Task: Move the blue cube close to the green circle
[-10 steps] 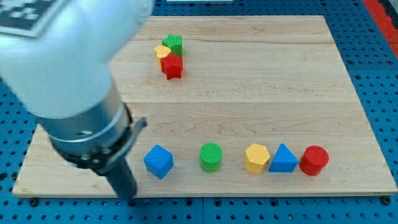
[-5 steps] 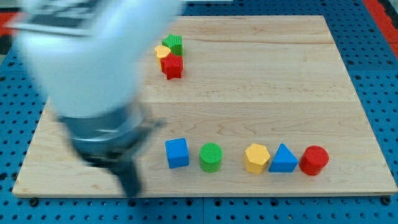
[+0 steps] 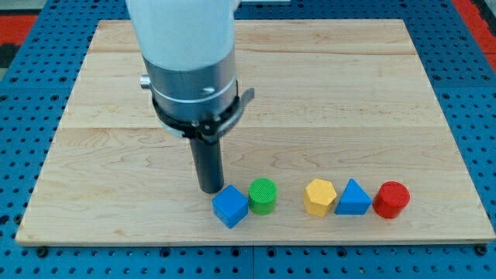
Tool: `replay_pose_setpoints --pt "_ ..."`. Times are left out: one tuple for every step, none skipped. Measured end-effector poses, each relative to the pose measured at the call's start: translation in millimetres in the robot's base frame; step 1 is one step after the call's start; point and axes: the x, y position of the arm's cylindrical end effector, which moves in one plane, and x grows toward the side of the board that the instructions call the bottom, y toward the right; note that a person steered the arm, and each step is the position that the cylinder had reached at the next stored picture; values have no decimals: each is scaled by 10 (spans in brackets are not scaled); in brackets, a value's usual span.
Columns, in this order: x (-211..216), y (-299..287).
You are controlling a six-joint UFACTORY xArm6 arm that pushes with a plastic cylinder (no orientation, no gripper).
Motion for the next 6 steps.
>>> replay_pose_setpoints --pt "-415 13" --pt "399 -644" --pt "826 -804" --pt "817 109" --pt "824 1110" --pt "828 1073"
